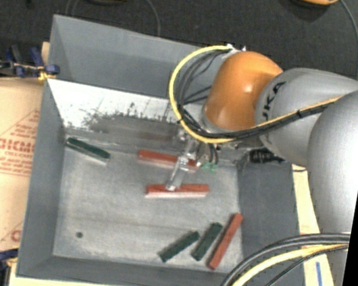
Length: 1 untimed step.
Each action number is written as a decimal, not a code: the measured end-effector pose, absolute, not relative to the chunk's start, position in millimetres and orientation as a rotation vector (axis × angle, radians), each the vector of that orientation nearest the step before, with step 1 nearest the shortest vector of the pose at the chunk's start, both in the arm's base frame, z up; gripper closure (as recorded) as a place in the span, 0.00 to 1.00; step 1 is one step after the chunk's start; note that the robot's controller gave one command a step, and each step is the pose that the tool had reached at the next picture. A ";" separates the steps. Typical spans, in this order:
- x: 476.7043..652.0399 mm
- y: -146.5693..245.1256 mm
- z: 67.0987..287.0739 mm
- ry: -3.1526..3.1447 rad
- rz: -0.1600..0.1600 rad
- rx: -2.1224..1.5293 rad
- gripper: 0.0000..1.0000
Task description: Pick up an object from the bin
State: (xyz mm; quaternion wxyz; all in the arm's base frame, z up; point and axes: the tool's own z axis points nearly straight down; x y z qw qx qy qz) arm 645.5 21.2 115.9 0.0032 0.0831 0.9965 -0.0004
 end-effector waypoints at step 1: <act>647.6 10.7 76.9 3.078 0.004 0.546 1.00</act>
Offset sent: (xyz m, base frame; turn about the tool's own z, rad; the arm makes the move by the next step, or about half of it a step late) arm 0.0000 0.0000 0.0000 0.0000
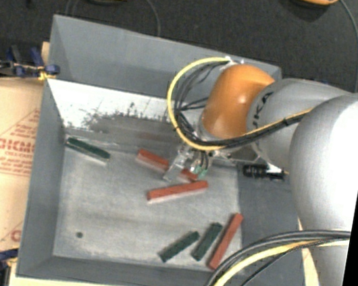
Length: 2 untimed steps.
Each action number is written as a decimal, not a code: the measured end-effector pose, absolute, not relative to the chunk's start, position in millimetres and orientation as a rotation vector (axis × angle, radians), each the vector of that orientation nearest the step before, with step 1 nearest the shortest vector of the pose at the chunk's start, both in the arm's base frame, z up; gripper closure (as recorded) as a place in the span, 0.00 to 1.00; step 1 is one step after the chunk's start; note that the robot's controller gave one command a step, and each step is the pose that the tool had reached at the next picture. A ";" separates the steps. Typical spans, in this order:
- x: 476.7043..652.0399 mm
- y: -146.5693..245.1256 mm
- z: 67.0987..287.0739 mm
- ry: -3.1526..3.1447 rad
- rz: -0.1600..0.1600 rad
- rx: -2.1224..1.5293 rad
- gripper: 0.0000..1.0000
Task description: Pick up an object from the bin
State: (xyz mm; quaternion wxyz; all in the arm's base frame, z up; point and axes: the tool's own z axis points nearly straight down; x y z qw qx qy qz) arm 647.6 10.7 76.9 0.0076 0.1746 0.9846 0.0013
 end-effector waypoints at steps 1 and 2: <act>644.0 11.5 72.8 3.091 0.002 0.549 0.00; 644.5 11.5 72.9 3.089 0.003 0.550 1.00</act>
Offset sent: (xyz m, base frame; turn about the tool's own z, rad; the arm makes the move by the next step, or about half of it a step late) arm 0.0000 0.0000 0.0000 0.0000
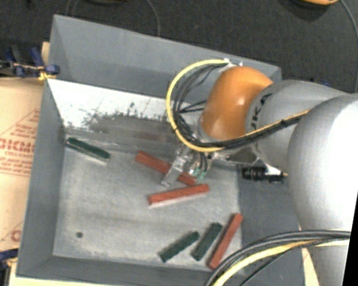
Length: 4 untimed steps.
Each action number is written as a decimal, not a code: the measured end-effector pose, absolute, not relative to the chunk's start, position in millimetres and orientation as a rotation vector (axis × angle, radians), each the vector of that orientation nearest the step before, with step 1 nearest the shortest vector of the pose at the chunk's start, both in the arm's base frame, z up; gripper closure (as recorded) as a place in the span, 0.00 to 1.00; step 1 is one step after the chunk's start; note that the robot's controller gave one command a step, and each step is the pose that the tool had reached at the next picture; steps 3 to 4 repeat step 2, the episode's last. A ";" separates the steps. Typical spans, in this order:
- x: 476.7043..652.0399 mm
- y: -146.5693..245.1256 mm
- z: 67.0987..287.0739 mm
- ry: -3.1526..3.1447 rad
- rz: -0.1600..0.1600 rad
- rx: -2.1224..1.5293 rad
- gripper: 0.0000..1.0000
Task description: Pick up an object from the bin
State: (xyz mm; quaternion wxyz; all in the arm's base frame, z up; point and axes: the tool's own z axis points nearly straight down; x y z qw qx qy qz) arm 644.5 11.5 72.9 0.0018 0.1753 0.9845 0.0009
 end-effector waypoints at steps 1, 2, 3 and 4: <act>644.4 11.5 72.9 3.089 0.003 0.550 1.00; 635.9 8.4 202.5 3.078 0.001 0.607 1.00; 635.9 8.4 202.5 3.078 0.001 0.607 1.00; 635.9 8.4 202.5 3.078 0.001 0.607 1.00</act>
Offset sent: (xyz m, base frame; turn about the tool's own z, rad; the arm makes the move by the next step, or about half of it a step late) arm -0.0097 -0.0018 0.1284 0.0404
